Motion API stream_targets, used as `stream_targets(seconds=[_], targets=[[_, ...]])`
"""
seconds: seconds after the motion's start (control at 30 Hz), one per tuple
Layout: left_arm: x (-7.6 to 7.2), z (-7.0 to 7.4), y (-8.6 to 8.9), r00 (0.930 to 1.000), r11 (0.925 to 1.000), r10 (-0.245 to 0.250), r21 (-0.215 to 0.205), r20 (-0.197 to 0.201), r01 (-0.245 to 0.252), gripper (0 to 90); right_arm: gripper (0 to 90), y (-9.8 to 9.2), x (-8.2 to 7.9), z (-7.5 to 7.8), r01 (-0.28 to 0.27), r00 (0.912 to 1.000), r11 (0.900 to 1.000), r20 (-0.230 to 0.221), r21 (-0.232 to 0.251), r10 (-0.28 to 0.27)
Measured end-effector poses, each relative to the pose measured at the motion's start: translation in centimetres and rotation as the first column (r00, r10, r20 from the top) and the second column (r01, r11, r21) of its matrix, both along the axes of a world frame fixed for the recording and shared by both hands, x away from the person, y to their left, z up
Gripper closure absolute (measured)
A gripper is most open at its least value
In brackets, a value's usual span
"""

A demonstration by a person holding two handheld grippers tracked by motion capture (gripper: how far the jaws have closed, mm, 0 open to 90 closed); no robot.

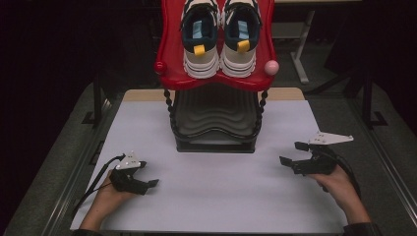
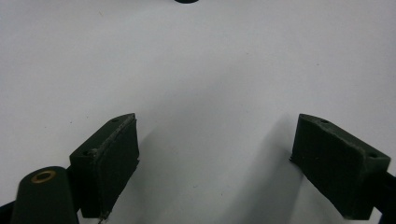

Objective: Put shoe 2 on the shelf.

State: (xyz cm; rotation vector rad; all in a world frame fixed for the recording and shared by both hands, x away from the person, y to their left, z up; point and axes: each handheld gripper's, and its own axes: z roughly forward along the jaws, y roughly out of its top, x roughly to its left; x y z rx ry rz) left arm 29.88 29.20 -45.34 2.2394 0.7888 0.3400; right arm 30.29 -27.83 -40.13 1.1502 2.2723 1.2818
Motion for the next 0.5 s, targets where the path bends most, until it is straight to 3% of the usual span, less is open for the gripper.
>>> stream_targets(seconds=[0.3,0.5], targets=[[0.0,0.0,0.0,1.0,1.0,0.0,0.0,0.0,0.0,14.0,13.1,0.1,-0.9,-3.0,0.031,0.998,0.996,-0.053,-0.079,-0.035],[0.0,0.0,0.0,1.0,1.0,0.0,0.0,0.0,0.0,14.0,12.4,-0.2,-1.3,-4.1,0.046,0.9958,0.993,-0.073,-0.11,-0.054]])
